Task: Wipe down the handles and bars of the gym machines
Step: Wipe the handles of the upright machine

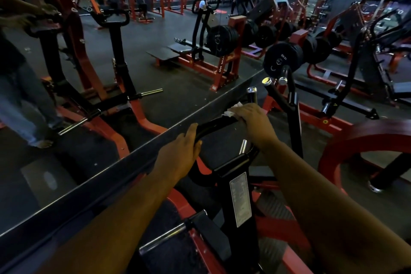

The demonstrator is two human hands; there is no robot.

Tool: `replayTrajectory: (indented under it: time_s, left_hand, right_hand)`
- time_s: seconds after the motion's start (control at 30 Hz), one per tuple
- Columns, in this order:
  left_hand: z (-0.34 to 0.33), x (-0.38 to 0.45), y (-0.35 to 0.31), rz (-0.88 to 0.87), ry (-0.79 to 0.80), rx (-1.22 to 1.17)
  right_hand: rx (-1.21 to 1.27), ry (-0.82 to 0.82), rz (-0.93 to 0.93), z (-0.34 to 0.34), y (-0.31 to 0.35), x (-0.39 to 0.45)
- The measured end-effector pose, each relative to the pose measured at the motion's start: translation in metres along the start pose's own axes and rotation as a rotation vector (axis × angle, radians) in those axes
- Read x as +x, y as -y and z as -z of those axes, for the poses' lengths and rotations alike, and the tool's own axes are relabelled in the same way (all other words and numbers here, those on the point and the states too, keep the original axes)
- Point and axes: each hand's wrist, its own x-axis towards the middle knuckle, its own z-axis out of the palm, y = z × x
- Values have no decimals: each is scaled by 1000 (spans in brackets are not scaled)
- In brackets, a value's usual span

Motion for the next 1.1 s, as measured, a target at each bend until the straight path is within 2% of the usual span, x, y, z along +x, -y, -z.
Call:
replayTrajectory:
  time_s: [0.07, 0.2, 0.23, 0.33, 0.4, 0.47, 0.67, 0.77, 0.87, 0.97, 1.03, 1.1]
  left_hand:
    - [1, 0, 0, 0, -7, -1]
    - [0, 0, 0, -5, -12, -2]
    - [0, 0, 0, -7, -14, -1]
    - [1, 0, 0, -1, -4, 5]
    - [0, -1, 0, -2, -1, 2]
    - [0, 0, 1, -6, -6, -1]
    - [-1, -1, 1, -8, -3, 4]
    - [-1, 0, 0, -11, -6, -1]
    - [-1, 0, 1, 0, -1, -1]
    - [-2, -1, 1, -4, -8, -7]
    - [-2, 0, 1, -7, -19, -19]
    - [-3, 2, 3, -7, -28, -44]
  right_hand:
    - [-1, -105, -24, -4, 13, 3]
    - [190, -137, -339, -28, 38, 3]
    - [222, -124, -338, -30, 39, 4]
    - [297, -12, -140, -25, 28, -1]
    - [205, 154, -4, -20, 6, -5]
    - [52, 244, 79, -13, -12, -3]
    - [97, 325, -20, 0, -8, 5]
    - [85, 282, -28, 3, -12, 6]
    - [-7, 130, -155, 0, -15, 5]
    - [27, 97, -234, -18, 3, -4]
    - [86, 11, -239, -31, 24, -9]
    - [132, -27, -168, -41, 52, -10]
